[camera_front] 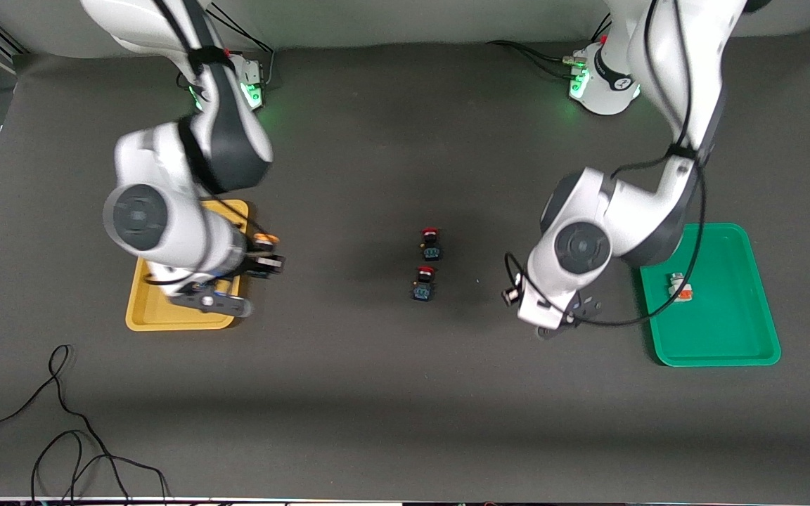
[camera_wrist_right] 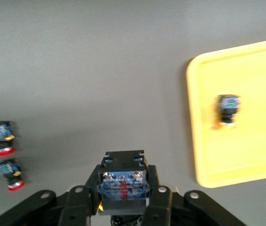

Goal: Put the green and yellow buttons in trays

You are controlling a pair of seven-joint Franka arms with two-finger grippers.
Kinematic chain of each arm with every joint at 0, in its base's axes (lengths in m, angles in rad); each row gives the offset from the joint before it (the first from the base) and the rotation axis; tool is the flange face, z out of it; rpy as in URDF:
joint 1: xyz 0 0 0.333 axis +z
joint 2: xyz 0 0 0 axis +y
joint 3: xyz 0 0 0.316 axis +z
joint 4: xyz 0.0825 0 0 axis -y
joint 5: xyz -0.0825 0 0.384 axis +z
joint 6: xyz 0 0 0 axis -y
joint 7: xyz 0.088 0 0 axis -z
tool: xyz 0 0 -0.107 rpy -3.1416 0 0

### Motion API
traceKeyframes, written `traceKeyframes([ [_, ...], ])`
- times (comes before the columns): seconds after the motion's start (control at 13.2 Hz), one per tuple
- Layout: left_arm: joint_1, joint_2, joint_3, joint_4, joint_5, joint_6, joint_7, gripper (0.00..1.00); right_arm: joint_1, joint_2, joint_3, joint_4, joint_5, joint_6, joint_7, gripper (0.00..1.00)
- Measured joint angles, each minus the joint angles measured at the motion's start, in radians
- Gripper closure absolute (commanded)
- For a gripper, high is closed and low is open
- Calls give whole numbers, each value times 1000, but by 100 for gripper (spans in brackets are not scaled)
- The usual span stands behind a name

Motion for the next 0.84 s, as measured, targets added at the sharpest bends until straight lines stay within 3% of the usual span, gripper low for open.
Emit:
traceKeyframes([
  [0.3,45,-156,25,-27,15,-174,256,83,-8,-13,-195,-63,-2,-33,-308,100],
  [0.53,258,-186,41,-56,53,-196,646,83,-13,-12,-273,-162,-2,55,-472,100],
  [0.84,557,-158,49,-110,95,-82,1069,84,-18,-9,-305,-399,6,367,-637,100],
])
